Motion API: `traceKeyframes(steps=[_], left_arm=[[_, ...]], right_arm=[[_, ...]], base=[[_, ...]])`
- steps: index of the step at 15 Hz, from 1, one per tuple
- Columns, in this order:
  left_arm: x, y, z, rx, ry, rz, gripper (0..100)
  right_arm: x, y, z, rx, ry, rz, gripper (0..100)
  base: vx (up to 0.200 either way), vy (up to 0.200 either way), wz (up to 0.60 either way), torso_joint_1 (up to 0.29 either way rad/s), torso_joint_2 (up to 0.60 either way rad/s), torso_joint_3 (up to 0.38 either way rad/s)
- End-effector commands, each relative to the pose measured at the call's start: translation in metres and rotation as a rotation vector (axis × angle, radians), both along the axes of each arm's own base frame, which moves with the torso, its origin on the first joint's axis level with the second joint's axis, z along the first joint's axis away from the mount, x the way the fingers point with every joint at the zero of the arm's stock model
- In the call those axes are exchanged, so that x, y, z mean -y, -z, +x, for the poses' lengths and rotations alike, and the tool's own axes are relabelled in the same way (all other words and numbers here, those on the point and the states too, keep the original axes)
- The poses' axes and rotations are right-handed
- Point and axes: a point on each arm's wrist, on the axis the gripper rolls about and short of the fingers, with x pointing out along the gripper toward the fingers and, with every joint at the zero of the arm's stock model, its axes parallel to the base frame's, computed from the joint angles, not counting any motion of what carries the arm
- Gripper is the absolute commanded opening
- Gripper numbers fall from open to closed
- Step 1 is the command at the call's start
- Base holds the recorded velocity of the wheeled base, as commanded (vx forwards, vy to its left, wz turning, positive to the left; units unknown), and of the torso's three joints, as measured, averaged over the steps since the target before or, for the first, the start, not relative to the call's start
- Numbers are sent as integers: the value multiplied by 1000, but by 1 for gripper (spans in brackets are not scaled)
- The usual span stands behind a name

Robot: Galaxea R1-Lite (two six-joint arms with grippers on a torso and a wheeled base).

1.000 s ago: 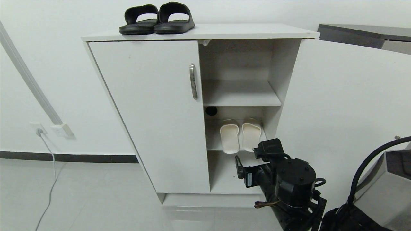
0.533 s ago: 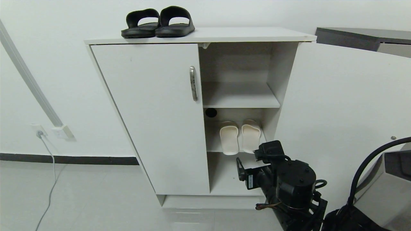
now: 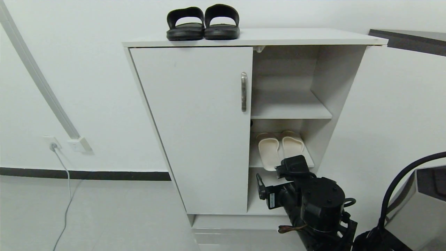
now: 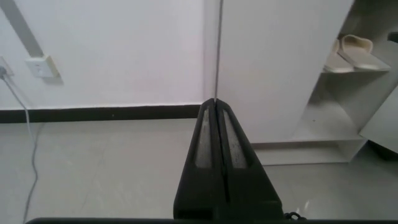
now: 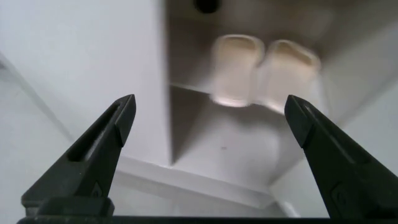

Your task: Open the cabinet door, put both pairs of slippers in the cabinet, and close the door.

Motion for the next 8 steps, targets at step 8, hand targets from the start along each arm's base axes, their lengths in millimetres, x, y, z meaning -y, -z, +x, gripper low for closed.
traceKeyframes(steps=[8], left_arm=[[0, 0, 0, -2, 0, 0, 0]], right_arm=[[1, 4, -3, -2, -29, -3, 100]], base=[[0, 200, 0, 1, 3, 2]])
